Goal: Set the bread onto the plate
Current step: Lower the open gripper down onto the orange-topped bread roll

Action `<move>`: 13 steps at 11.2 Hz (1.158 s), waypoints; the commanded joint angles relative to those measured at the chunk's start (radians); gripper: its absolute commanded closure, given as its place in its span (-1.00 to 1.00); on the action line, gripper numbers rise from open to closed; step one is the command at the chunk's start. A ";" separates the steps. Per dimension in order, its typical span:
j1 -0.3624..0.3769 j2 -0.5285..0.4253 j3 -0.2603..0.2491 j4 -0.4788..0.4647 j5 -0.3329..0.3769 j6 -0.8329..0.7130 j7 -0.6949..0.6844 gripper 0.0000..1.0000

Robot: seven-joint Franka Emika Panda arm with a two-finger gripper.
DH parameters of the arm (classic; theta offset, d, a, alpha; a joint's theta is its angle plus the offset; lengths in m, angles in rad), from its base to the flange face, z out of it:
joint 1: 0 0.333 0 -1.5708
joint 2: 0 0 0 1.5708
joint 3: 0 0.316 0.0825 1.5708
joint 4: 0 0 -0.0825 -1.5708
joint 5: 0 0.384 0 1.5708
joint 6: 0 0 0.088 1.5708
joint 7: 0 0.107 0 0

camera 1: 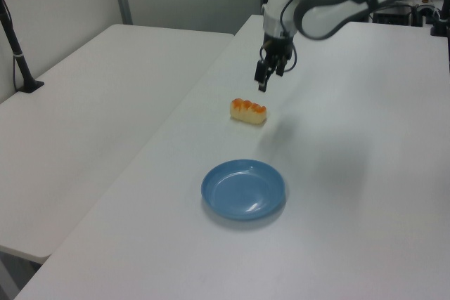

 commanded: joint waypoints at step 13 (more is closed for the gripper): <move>0.031 0.150 0.050 0.080 -0.119 0.130 0.247 -0.13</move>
